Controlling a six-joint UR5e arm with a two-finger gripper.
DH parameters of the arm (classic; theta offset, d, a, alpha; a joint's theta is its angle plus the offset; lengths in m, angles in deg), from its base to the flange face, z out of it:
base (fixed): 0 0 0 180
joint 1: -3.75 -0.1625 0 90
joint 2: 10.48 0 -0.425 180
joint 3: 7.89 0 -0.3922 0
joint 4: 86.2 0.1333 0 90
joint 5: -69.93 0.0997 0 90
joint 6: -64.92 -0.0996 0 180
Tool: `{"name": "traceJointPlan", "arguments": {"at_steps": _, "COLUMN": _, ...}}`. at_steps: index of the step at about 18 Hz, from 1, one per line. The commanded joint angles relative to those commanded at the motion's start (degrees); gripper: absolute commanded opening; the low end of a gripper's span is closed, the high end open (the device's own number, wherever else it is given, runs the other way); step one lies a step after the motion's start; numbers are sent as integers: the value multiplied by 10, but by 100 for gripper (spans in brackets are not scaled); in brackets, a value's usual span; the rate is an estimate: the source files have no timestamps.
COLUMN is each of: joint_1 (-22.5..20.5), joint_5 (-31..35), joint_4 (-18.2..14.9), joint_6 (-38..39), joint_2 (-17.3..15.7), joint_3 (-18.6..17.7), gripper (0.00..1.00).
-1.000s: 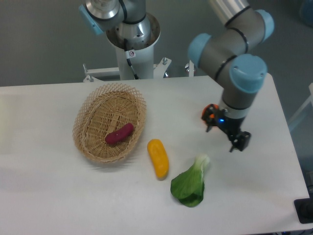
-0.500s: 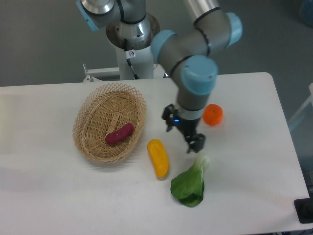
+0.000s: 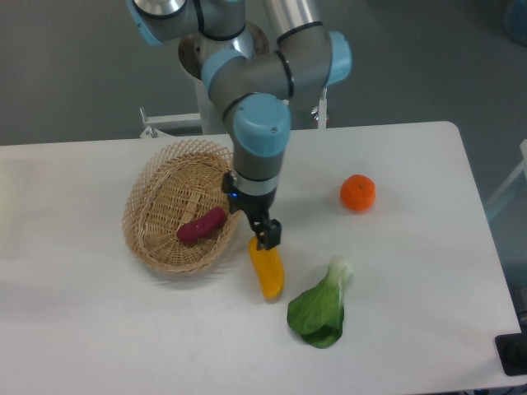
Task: Pick up the sweet potato from the basket
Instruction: 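Move the gripper over the wicker basket toward the purple sweet potato, then lower the gripper into the basket around the purple sweet potato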
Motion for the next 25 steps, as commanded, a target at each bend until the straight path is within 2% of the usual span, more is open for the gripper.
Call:
{"name": "traceJointPlan", "arguments": {"at_steps": 5, "joint_1": 34, "joint_5": 0, "joint_4": 0, "joint_6": 1, "joint_2": -11, "joint_3": -28, "gripper": 100}}
{"name": "traceJointPlan", "arguments": {"at_steps": 9, "joint_1": 69, "joint_5": 0, "joint_4": 1, "joint_6": 9, "joint_2": -9, "joint_3": -34, "gripper": 100}}
{"name": "traceJointPlan", "arguments": {"at_steps": 13, "joint_1": 83, "joint_5": 1, "joint_4": 3, "joint_6": 8, "joint_2": -2, "joint_3": -40, "gripper": 100}}
{"name": "traceJointPlan", "arguments": {"at_steps": 15, "joint_1": 88, "joint_5": 2, "joint_4": 10, "joint_6": 5, "joint_2": 7, "joint_3": -44, "gripper": 100}}
{"name": "traceJointPlan", "arguments": {"at_steps": 19, "joint_1": 89, "joint_5": 7, "joint_4": 59, "joint_6": 5, "joint_2": 35, "joint_3": -48, "gripper": 100}}
{"name": "traceJointPlan", "arguments": {"at_steps": 25, "joint_1": 91, "joint_5": 7, "joint_4": 65, "joint_6": 8, "joint_2": 49, "joint_3": -46, "gripper": 100}}
